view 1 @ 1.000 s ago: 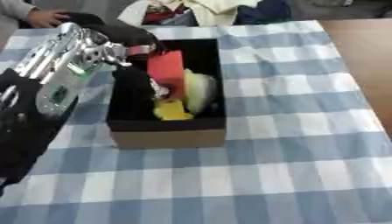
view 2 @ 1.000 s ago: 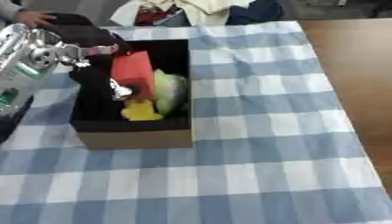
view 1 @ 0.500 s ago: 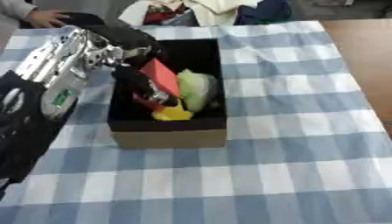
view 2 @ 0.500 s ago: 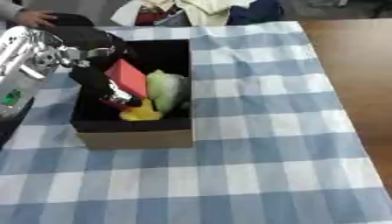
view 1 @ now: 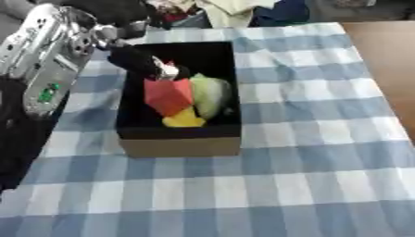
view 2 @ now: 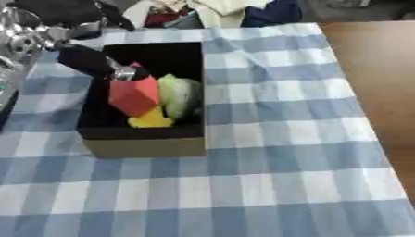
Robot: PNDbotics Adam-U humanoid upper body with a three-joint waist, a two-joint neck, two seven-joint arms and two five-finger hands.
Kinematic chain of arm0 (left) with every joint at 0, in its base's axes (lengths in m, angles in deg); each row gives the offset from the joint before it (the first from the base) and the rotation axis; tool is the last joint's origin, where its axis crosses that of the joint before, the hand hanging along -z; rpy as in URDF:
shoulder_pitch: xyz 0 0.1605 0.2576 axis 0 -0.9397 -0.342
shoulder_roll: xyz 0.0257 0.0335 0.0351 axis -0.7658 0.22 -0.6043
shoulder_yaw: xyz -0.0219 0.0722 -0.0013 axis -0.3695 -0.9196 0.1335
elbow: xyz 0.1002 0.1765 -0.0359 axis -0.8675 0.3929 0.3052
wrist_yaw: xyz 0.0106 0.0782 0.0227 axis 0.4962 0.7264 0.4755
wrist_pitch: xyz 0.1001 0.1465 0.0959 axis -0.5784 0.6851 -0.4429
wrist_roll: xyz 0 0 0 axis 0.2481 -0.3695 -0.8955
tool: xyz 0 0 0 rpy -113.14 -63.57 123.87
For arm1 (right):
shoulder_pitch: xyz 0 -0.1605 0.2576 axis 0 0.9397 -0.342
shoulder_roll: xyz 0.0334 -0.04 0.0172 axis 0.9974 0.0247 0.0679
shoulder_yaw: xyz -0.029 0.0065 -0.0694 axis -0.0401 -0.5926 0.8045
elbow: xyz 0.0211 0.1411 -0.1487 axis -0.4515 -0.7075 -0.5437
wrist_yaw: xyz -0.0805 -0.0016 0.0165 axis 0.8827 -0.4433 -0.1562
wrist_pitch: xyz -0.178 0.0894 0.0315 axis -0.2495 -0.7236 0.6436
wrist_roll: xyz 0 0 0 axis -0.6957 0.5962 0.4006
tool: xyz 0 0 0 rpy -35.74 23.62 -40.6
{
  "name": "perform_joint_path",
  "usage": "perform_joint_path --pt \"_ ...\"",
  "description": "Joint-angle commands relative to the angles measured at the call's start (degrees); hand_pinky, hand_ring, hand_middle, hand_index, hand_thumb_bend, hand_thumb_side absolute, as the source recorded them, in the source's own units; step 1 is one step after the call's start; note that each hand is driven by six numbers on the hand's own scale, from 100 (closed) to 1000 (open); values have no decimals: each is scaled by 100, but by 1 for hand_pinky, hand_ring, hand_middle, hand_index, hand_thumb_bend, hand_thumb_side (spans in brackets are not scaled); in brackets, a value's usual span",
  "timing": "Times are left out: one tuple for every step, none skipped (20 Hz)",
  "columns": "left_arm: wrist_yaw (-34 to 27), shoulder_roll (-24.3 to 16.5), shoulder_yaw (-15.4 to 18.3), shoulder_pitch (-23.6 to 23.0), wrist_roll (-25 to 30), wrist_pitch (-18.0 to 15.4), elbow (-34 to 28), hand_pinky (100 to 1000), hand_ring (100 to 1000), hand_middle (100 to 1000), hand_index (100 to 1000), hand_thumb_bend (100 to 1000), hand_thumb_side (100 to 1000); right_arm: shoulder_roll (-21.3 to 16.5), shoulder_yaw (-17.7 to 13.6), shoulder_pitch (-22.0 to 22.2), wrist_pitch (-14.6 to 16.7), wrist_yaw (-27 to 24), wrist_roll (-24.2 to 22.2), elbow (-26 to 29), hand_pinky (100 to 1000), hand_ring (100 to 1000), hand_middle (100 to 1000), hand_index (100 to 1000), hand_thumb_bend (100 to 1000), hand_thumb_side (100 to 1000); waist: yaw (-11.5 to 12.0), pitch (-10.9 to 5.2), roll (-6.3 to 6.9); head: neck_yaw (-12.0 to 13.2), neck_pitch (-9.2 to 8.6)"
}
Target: Pick up objects on the table and place them in the box.
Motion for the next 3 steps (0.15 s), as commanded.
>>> perform_joint_path --pt "-214 -57 323 -3 -734 338 -580 876 917 805 895 246 993 -118 -91 -58 14 -18 24 95 925 898 861 850 198 956 14 -160 -27 -28 25" --pt "-311 -69 440 -49 -1075 526 -762 848 903 792 894 178 1000 -117 -93 -54 16 -16 29 95 925 898 861 850 197 956 28 -160 -30 -38 24" --pt "-402 -94 542 -112 -1463 758 -947 826 891 779 895 144 1000 -116 -95 -50 19 -13 35 95 925 898 862 850 197 956 38 -159 -32 -46 23"
